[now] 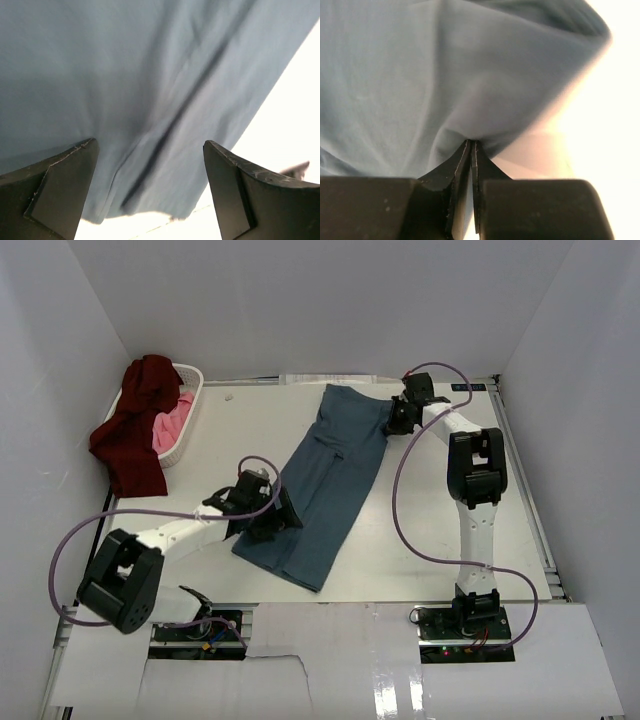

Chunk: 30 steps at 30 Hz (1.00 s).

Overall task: Fold and stack the t-shirts
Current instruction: Rotate the tshirt 90 degrees

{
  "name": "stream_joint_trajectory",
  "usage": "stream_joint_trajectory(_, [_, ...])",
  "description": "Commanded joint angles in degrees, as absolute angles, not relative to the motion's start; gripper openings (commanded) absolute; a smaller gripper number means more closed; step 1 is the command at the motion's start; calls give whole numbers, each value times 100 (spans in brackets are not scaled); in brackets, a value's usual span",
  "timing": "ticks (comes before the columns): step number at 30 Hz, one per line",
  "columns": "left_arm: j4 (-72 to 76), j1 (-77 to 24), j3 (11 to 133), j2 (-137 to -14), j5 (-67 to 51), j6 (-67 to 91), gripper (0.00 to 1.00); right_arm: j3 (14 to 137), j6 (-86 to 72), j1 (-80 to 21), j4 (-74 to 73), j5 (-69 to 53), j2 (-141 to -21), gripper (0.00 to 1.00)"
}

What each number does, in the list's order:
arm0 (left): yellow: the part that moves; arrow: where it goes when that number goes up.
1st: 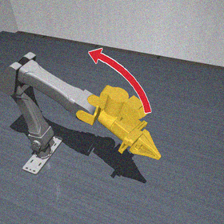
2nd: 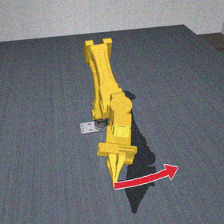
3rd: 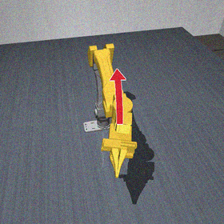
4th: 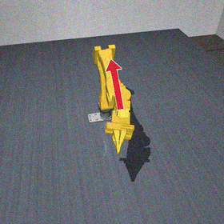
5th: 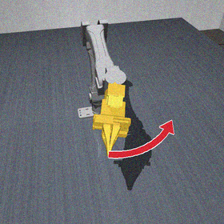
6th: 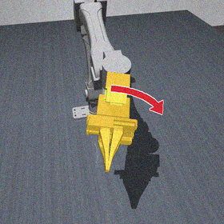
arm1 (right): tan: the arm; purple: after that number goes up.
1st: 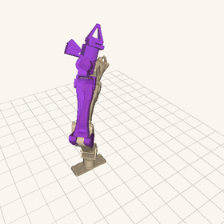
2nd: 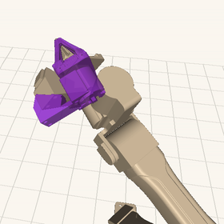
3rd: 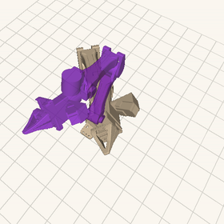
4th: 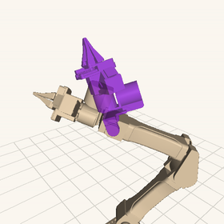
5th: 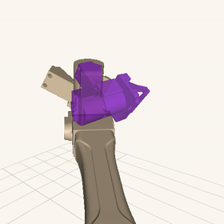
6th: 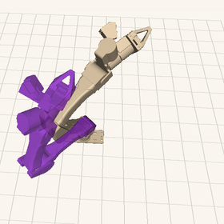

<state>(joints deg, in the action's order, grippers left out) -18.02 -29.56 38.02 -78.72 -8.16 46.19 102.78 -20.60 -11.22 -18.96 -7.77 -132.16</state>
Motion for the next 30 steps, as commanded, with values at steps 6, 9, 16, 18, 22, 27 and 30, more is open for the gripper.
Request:
stream_joint_trajectory(6, [-2171, -4025, 2637, -6478, -1117, 6090, 98, 11539, -1995, -1107, -1951, -1924, -14563, 15])
stream_joint_trajectory(9, [-2127, -4271, 2602, -6547, -1142, 6275, 98, 11970, -2170, -1107, -1777, -2381, -14870, 15])
stream_joint_trajectory(16, [-1179, -4631, 2680, -7346, -1424, 6548, 98, 12225, -2645, -1134, -1336, -2944, -15196, 15])
stream_joint_trajectory(18, [-1151, -4833, 2873, -7628, -1372, 6548, 98, 12348, -2672, -1169, -1345, -2918, -15240, 15])
stream_joint_trajectory(22, [-871, -5185, 2962, -8050, -1388, 6872, 98, 12462, -2742, -1169, -1248, -2936, -15372, 15])
stream_joint_trajectory(27, [-817, -5519, 3094, -8148, -1354, 7066, 98, 12586, -2751, -1151, -1239, -2953, -15442, 16])
stream_joint_trajectory(30, [-1080, -5546, 3155, -7893, -1178, 7066, 98, 12603, -2690, -1125, -1231, -3015, -15355, 25])
